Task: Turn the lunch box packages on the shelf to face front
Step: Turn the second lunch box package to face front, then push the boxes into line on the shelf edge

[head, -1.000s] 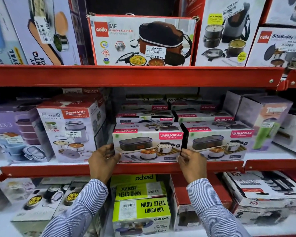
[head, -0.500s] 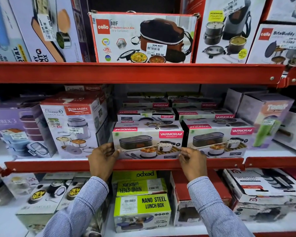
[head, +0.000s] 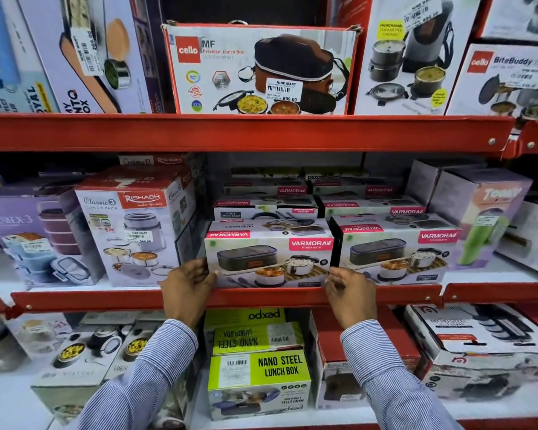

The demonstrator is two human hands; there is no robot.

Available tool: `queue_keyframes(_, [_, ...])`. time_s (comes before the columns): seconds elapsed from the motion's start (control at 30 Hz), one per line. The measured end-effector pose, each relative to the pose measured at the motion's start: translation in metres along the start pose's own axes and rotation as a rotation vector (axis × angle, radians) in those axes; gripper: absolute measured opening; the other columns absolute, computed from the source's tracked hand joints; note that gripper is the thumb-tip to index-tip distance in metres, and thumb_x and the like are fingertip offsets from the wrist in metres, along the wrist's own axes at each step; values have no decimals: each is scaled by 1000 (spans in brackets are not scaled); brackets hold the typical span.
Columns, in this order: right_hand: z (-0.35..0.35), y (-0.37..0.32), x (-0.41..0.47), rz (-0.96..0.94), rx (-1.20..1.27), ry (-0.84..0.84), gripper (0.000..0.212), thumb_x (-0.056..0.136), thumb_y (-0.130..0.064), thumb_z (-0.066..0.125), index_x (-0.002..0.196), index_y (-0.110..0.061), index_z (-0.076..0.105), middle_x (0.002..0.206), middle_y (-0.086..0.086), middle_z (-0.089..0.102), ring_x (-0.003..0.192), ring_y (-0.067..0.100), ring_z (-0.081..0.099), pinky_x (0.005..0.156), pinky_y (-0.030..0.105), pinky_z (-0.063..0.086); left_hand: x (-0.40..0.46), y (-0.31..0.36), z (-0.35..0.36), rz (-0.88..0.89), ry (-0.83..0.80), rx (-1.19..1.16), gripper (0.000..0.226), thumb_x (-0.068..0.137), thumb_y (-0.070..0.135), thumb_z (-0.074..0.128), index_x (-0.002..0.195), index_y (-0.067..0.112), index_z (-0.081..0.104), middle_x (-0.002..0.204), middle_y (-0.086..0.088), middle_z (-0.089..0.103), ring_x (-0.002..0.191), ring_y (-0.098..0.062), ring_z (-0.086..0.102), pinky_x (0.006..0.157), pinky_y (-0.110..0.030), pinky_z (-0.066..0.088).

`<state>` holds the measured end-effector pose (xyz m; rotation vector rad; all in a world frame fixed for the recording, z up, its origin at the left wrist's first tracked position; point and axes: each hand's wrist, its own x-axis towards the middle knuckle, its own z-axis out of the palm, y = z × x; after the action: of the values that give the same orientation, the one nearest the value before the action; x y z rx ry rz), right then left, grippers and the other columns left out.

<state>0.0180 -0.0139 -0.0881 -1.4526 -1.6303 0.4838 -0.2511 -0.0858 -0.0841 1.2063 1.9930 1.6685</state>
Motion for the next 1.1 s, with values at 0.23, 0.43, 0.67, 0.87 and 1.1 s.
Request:
queue_keyframes(0.23, [-3,0,-4,-20,24,34,32,82,-14,70,113,-8,69,104,7,76,93,15,72,90,27,54,-4,-1,-1,2,53,-16,41,80,11,77,120,7,69,109,-11,77,90,-15,70,93,-33,56])
queue_keyframes(0.43, [-36,10,-15,-45,116,157,18,80,-10,70,96,-15,75,86,-5,75,72,0,67,65,0,47,-37,15,6,329,301,-68,18,87,11,70,105,14,68,101,-9,73,89,-24,71,79,-45,62])
queue_keyframes(0.67, [-103,74,6,-46,196,313,15,80,-9,67,92,-16,74,81,-1,74,69,3,68,68,15,54,-97,73,101,424,25,-119,15,82,24,68,94,20,76,92,9,77,82,-2,72,75,-26,60])
queue_keyframes(0.87, [-148,127,39,-47,251,288,21,78,-8,68,98,-16,69,82,1,72,70,-14,63,63,0,44,-122,95,173,266,29,2,27,78,32,65,103,29,76,72,4,77,67,-8,69,65,-30,58])
queue_keyframes(1.1, [-173,164,70,-5,314,196,30,78,-9,70,107,-14,63,99,10,71,84,22,69,68,7,49,-136,105,212,201,42,107,51,84,19,71,133,23,61,57,6,68,58,-7,66,59,-6,48])
